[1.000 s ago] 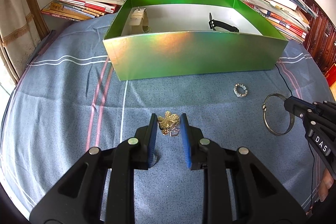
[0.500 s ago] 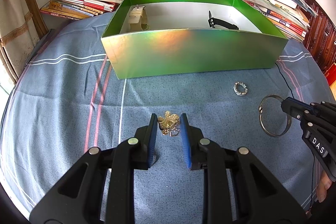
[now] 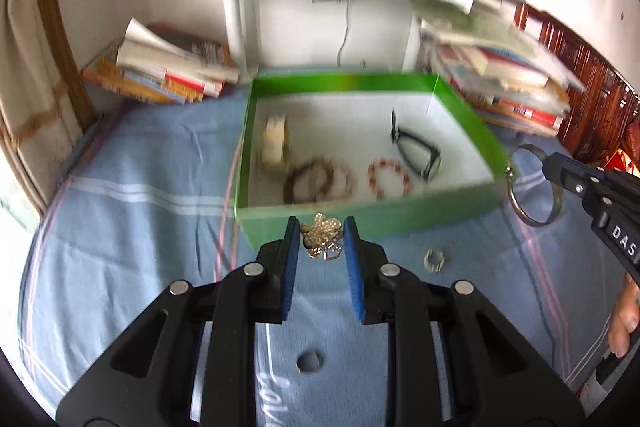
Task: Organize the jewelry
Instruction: 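Carry the brooch and bangle into the green box and open both tools, then grasp the dark ring with the left tool while the right tool grips the silver beaded ring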
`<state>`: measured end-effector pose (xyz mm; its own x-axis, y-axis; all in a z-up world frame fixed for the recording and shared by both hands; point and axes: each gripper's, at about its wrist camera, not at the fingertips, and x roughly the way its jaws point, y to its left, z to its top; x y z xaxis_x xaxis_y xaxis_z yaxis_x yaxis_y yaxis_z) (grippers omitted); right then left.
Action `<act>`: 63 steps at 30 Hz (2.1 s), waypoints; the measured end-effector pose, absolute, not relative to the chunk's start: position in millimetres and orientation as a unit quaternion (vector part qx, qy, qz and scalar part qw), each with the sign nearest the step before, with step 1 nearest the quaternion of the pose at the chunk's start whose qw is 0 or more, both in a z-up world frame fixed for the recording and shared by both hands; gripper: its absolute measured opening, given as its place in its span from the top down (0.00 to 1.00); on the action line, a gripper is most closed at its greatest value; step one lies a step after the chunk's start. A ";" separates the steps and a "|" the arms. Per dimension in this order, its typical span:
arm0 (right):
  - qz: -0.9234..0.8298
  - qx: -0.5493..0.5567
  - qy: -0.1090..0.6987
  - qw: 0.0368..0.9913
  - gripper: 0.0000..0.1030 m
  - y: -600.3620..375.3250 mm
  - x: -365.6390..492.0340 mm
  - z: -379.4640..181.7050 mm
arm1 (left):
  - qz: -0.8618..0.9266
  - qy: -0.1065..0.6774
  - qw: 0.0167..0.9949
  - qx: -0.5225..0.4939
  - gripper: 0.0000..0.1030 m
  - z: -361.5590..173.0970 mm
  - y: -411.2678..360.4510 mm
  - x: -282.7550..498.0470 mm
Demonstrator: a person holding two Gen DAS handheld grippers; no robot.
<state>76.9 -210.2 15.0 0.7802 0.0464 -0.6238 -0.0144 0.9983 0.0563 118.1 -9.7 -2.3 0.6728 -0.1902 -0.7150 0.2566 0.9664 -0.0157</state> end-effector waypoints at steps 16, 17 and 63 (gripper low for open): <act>-0.003 -0.001 0.378 0.926 0.74 -189.6 168.3 -33.5 | -0.087 0.404 0.908 0.071 0.62 -31.3 -35.8 229.9; -0.002 -0.006 0.373 0.928 0.74 -188.9 161.1 -28.4 | -0.088 0.396 0.911 0.074 0.59 -28.1 -36.6 226.6; 0.080 -0.059 0.467 0.879 0.54 -145.1 108.1 -105.2 | -0.129 0.487 0.862 0.057 0.56 -99.9 8.9 65.1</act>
